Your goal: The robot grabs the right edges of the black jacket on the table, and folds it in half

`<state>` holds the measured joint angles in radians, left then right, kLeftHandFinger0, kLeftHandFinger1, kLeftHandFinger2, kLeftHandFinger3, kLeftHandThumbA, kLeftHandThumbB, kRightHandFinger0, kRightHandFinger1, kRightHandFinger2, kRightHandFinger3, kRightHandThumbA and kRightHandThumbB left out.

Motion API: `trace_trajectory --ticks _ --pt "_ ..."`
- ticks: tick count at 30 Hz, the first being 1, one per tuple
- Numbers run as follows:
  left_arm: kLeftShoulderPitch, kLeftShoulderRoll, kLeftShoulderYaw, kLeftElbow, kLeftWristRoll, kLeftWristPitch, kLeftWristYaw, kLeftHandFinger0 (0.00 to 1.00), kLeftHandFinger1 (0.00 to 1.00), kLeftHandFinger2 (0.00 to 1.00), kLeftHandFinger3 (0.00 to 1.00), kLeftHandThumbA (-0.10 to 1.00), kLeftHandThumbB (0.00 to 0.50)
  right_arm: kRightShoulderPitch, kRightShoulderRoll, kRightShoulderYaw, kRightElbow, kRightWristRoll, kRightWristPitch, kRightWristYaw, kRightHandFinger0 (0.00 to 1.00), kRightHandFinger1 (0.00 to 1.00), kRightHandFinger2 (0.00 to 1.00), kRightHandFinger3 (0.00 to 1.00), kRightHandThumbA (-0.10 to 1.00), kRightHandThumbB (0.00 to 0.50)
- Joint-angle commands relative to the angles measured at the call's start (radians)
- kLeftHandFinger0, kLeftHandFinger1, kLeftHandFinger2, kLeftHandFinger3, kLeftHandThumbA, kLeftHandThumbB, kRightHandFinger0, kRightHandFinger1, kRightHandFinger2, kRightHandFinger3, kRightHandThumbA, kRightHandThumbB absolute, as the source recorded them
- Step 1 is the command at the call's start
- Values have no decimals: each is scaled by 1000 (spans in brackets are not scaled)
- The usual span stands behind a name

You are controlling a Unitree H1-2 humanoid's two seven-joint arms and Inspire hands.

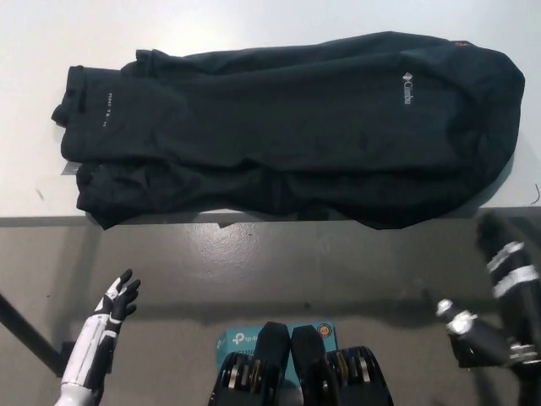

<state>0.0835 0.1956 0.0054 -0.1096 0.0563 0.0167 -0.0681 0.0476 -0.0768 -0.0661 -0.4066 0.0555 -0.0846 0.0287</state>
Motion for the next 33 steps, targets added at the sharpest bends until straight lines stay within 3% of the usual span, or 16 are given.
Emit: trace_trajectory --ticks 1,3,4,6,8,11,14,17,20,27,29,33 --pt "-3 -2 -16 -56 -42 -48 -39 1000 1000 1000 1000 1000 130 -149 -97 -125 -181 191 171 -53 1000 1000 1000 1000 1000 158" --pt "5 -3 -18 -60 -44 -49 -41 1000 1000 1000 1000 1000 127 -194 -124 -161 -182 237 238 -56 1000 1000 1000 1000 1000 166" --pt "6 -2 -20 -62 -34 -56 -40 1000 1000 1000 1000 1000 129 -235 -148 -191 -159 275 277 -63 1000 1000 1000 1000 1000 143" --pt "28 -7 -26 -68 -35 -70 -43 1000 1000 1000 1000 1000 155 -286 -187 -238 -108 360 331 -62 1000 1000 1000 1000 1000 151" --pt "48 -6 -35 -72 -32 -88 -47 1000 1000 1000 1000 1000 174 -326 -205 -267 -55 386 370 -65 1000 1000 1000 1000 1000 184" --pt "59 -7 -45 -74 -15 -96 -42 1000 1000 1000 1000 1000 169 -378 -224 -290 43 386 372 -47 1000 1000 1000 1000 1000 169" --pt "60 -5 -57 -65 -6 -108 -44 1000 1000 1000 1000 1000 124 -437 -230 -318 156 421 381 -31 1000 1000 1000 1000 1000 197" --pt "66 -4 -57 -62 -6 -118 -40 1000 1000 1000 1000 1000 132 -498 -235 -335 256 453 422 -18 1000 1000 1000 1000 1000 223" --pt "75 -6 -56 -62 -1 -120 -34 1000 1000 1000 1000 1000 108 -563 -253 -332 411 434 412 0 1000 1000 1000 1000 1000 186" --pt "74 -12 -48 -47 -4 -128 -26 1000 1000 1000 1000 1000 121 -668 -261 -368 690 522 428 68 1000 1000 1000 1000 1000 226" --pt "76 -10 -47 -55 10 -122 -21 1000 1000 1000 1000 1000 104 -685 -248 -383 725 555 445 80 1000 1000 1000 1000 1000 223" --pt "81 -12 -38 -67 7 -121 -17 1000 1000 1000 1000 1000 119 -706 -238 -381 801 560 436 102 1000 1000 1000 1000 1000 226"
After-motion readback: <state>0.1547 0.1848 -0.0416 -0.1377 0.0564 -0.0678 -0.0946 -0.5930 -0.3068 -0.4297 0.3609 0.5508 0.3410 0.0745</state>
